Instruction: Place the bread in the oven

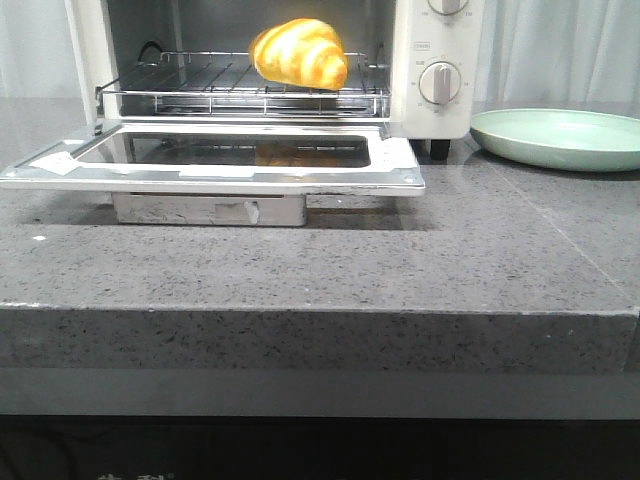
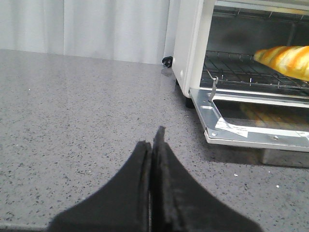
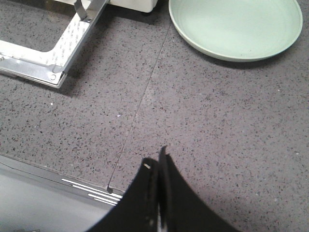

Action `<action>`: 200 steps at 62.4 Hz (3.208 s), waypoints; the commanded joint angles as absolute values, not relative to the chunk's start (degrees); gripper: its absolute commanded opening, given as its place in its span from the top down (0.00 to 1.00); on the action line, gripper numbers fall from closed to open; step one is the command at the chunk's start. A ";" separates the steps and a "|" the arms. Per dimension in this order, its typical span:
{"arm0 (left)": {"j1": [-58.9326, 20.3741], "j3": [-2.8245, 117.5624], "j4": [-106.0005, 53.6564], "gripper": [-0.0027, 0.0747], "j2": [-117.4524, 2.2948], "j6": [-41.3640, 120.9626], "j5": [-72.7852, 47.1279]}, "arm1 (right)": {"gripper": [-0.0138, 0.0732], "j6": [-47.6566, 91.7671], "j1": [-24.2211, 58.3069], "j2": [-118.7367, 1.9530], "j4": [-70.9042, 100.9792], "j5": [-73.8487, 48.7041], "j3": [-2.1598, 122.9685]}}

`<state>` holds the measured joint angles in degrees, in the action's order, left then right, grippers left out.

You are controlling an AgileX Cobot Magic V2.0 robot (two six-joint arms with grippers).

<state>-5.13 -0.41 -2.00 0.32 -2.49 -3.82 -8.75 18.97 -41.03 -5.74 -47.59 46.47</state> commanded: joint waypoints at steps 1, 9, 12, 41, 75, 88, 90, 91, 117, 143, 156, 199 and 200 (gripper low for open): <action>-4.99 -1.77 -2.60 0.99 1.63 -2.78 2.00 | 0.92 -8.17 18.57 -40.93 -6.06 -43.89 47.84; -4.99 -1.77 -2.60 0.99 1.63 -2.78 2.11 | 0.92 -8.17 18.57 -40.93 -6.06 -43.89 47.84; -4.99 -1.77 -2.60 0.99 1.63 -2.78 2.11 | 0.92 -8.17 18.57 -40.93 -6.06 -43.89 47.84; -4.99 -1.77 -2.60 0.99 1.63 -2.78 2.11 | 0.92 -8.17 18.57 -40.93 -6.06 -43.89 47.84; -4.99 -1.77 -2.60 0.99 1.63 -2.78 2.11 | 0.92 -8.17 4.58 -18.03 0.39 -22.75 25.99; -4.99 -1.77 -2.60 0.99 1.63 -2.78 2.11 | 0.92 -8.17 1.25 -5.71 0.46 -8.13 9.14; -4.99 -1.77 -2.60 0.99 1.63 -2.78 2.11 | 0.92 -8.17 1.03 -4.47 0.46 -6.48 7.61; -4.99 -1.77 -2.60 0.99 1.63 -2.78 2.11 | 0.92 -8.17 0.94 -4.25 0.46 -5.92 6.92; -4.99 -1.77 -2.60 0.99 1.49 -2.78 2.11 | 0.92 -8.17 -1.81 1.74 0.46 -2.17 -1.71; -4.99 -1.77 -2.60 0.99 1.49 -2.78 2.11 | 0.92 -7.95 -1.81 1.74 -0.56 0.55 -1.71; -4.99 -1.77 -2.60 0.99 1.49 -2.78 2.11 | 0.92 -4.41 -1.81 1.74 -1.15 1.94 -1.71; -4.99 -1.77 -2.60 0.99 1.49 -2.78 2.11 | 0.92 -4.09 -1.81 1.74 -1.07 2.43 -1.71; -4.99 -1.77 -2.60 0.99 1.49 -2.78 2.11 | 0.92 -4.09 -1.81 1.74 -1.07 2.43 -1.71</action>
<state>-5.13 -0.41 -2.04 0.32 -2.49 -2.71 -4.70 -1.51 0.55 -0.39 -2.61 -1.47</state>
